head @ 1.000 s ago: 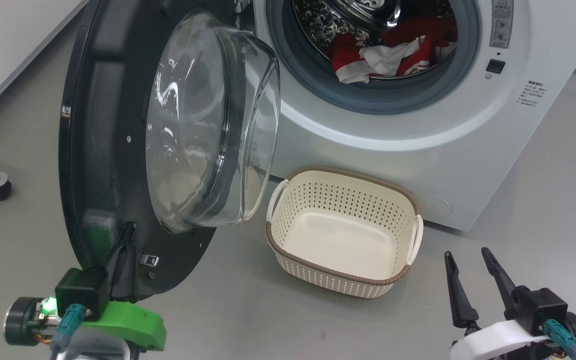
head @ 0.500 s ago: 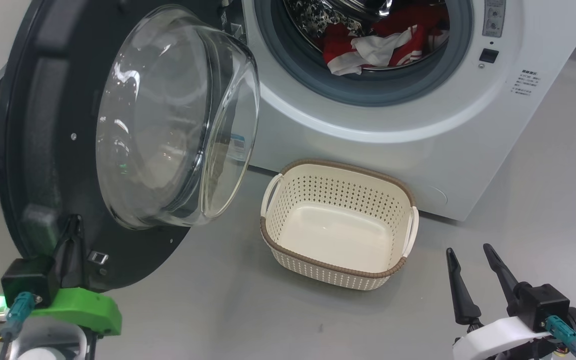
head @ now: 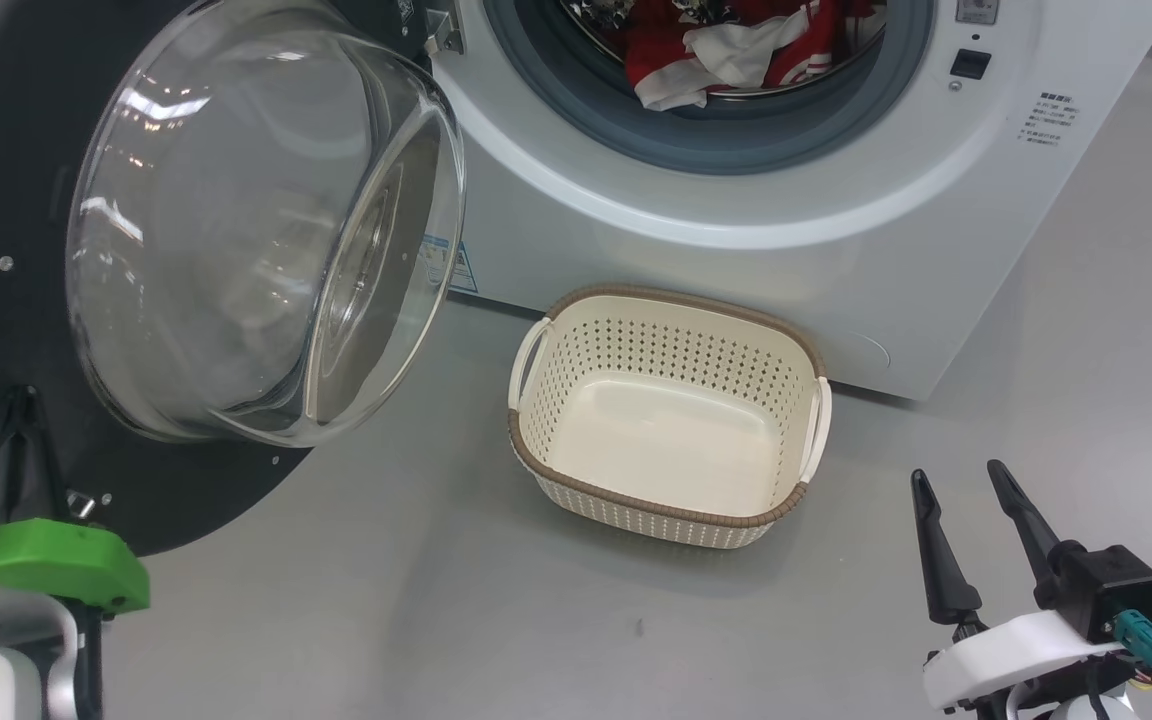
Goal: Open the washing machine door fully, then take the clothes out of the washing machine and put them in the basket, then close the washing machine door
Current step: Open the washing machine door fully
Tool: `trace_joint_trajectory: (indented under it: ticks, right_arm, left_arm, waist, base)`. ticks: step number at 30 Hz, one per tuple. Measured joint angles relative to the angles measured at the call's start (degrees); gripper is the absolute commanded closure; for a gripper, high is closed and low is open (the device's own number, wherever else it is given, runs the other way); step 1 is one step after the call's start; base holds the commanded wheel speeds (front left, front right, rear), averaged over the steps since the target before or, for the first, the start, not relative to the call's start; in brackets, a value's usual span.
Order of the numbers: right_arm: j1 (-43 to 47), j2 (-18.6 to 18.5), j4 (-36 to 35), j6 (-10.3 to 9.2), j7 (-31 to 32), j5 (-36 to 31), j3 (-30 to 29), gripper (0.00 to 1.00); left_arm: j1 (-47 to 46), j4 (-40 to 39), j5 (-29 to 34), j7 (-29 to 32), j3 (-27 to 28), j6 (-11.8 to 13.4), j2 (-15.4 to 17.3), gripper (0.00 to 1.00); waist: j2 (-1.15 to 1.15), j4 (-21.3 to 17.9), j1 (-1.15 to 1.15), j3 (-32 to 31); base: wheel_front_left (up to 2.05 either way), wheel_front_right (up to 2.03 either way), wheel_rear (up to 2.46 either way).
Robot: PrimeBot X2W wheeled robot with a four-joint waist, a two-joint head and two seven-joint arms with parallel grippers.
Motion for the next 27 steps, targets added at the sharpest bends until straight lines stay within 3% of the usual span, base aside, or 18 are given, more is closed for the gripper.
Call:
trace_joint_trajectory:
  ticks: [14, 27]
  right_arm:
    - [-0.8, -0.4, -0.1, 0.34, 0.1, 0.0, -0.3, 0.00]
    - [-0.9, 0.0, 0.6, 0.59, 0.1, 0.0, 0.2, 0.00]
  left_arm:
    - [-3.5, 7.3, -0.8, -1.0, 6.5, 0.0, 0.7, 1.00]
    - [-3.6, 9.9, -0.8, -4.2, 7.2, 0.0, 0.4, 1.00]
  waist:
    - [0.00, -0.9, 0.00, 1.0]
    - [0.00, -1.2, 0.00, -0.6]
  base:
    - [0.00, 0.00, 0.00]
    - [0.00, 0.00, 0.00]
